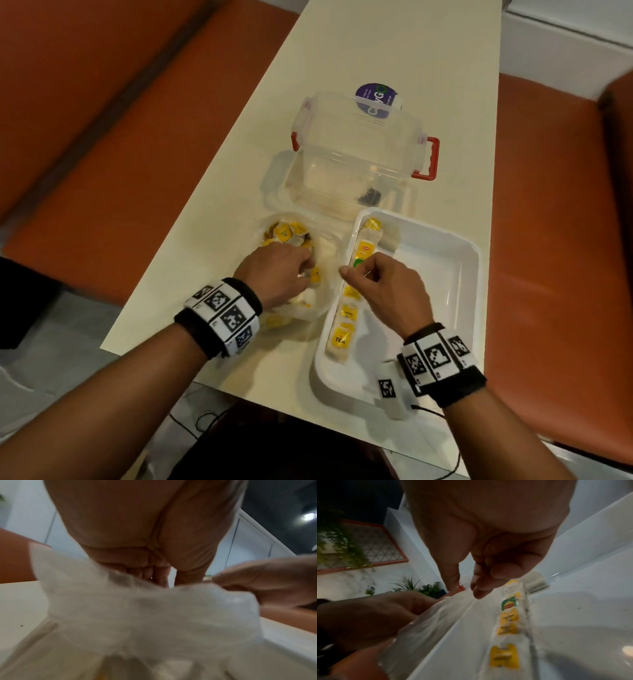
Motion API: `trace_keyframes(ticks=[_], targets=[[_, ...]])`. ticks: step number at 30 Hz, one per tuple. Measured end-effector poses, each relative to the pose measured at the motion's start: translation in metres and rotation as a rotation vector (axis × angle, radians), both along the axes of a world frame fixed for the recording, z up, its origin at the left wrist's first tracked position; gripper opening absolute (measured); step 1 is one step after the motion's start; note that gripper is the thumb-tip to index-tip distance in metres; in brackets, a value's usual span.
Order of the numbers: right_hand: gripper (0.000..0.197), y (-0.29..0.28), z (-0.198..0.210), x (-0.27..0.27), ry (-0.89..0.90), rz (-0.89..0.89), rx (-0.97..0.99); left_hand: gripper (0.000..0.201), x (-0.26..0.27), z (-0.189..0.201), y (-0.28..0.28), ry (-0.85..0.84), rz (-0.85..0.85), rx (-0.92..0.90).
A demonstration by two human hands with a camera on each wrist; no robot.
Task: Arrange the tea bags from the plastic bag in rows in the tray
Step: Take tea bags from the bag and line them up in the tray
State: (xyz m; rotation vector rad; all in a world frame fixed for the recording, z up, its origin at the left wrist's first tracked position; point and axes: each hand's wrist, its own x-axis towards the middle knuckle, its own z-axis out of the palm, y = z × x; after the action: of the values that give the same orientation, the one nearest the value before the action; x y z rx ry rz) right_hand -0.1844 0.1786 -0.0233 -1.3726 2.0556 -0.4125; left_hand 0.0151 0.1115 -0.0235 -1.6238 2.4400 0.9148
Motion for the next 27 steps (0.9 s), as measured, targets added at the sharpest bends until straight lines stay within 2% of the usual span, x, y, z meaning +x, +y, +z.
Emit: trace_keyframes(ticks=[3,6,8,12,14,16,20,24,27], targets=[[0.053,-0.004,0.003,0.019,0.104,0.043,0.065,0.040,-0.011,-0.008,-0.004,-0.077,-0.018,-0.030],[0.039,-0.009,-0.002,0.027,0.113,0.033,0.094,0.045,-0.015,-0.014,-0.003,-0.122,-0.016,-0.086],[0.028,-0.010,-0.005,0.028,0.077,0.002,0.091,0.038,-0.017,-0.017,-0.001,-0.131,-0.021,-0.106],[0.024,-0.009,-0.003,0.027,0.035,-0.036,0.069,0.013,-0.014,-0.024,0.001,-0.129,-0.055,-0.131],[0.023,-0.007,-0.003,0.026,0.036,-0.041,0.071,0.012,-0.011,-0.026,0.001,-0.112,-0.054,-0.142],[0.023,-0.005,-0.003,0.026,0.041,-0.047,0.069,0.015,-0.008,-0.025,0.002,-0.073,-0.018,-0.128],[0.024,-0.002,-0.003,0.026,0.028,-0.068,0.053,0.009,0.004,-0.019,-0.004,0.059,0.134,-0.023],[0.024,-0.001,-0.005,0.026,0.008,-0.076,0.043,0.019,0.017,-0.012,-0.011,0.244,0.237,0.095],[0.026,-0.001,-0.005,0.025,-0.003,-0.080,0.037,0.014,0.023,-0.008,-0.016,0.331,0.274,0.118]])
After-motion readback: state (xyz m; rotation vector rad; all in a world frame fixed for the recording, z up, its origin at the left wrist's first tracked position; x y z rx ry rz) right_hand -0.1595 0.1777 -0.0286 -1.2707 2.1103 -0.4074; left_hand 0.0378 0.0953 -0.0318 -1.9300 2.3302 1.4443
